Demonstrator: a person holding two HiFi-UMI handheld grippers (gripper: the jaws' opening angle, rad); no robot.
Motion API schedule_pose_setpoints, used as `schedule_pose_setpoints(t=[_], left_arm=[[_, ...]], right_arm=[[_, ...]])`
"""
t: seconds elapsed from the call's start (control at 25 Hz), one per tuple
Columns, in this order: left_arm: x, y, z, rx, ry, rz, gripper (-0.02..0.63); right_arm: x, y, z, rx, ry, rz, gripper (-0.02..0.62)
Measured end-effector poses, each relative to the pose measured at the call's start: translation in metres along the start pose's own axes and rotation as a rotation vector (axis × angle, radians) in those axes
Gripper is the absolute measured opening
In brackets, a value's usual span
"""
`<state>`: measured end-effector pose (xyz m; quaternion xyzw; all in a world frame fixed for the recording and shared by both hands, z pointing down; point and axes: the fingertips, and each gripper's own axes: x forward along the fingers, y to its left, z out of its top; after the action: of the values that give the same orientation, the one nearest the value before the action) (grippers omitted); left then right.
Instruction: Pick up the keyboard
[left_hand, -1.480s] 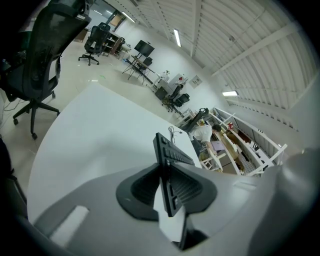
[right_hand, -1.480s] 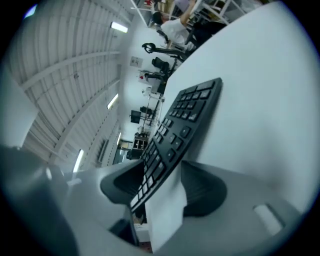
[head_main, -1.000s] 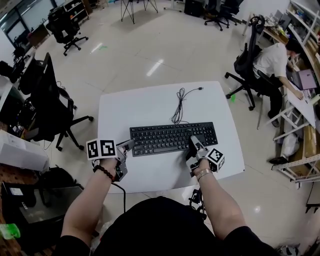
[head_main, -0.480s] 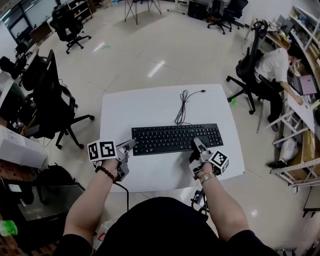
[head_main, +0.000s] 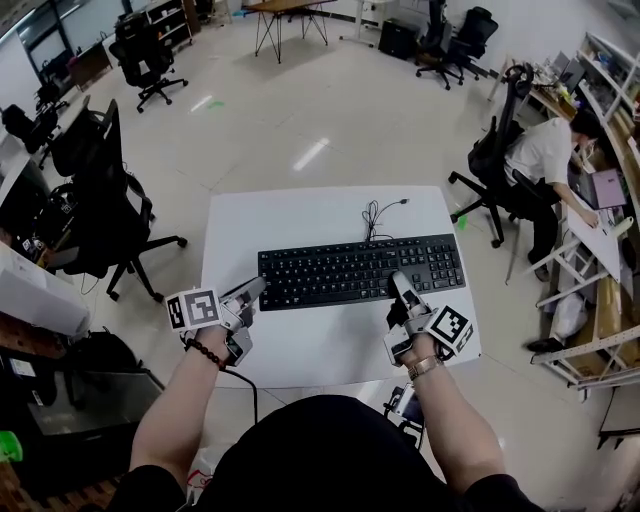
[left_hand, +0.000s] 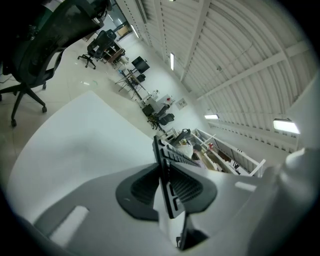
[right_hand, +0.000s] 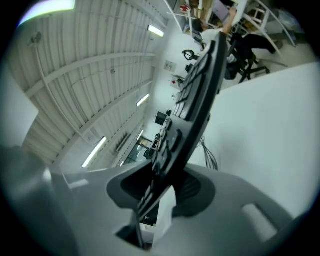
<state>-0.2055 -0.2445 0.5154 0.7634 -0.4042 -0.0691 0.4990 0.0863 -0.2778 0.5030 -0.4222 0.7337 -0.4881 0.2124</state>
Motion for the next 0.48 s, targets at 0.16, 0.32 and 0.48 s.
schedule_pose_setpoints(t=[0.16,0.32,0.48], left_arm=[[-0.006,-0.010,0.014,0.023,-0.047,-0.045,0.075],[-0.008,-0.021,0.022,0.050,-0.075,-0.084,0.077],[-0.010,-0.027,0.026,0.061,-0.093,-0.101,0.077]], right_arm=[[0.000,0.035,0.009,-0.073,-0.015,0.031,0.112],[-0.003,0.058,0.017,-0.132,-0.031,0.055,0.112],[-0.006,0.071,0.021,-0.170,-0.039,0.066,0.112]])
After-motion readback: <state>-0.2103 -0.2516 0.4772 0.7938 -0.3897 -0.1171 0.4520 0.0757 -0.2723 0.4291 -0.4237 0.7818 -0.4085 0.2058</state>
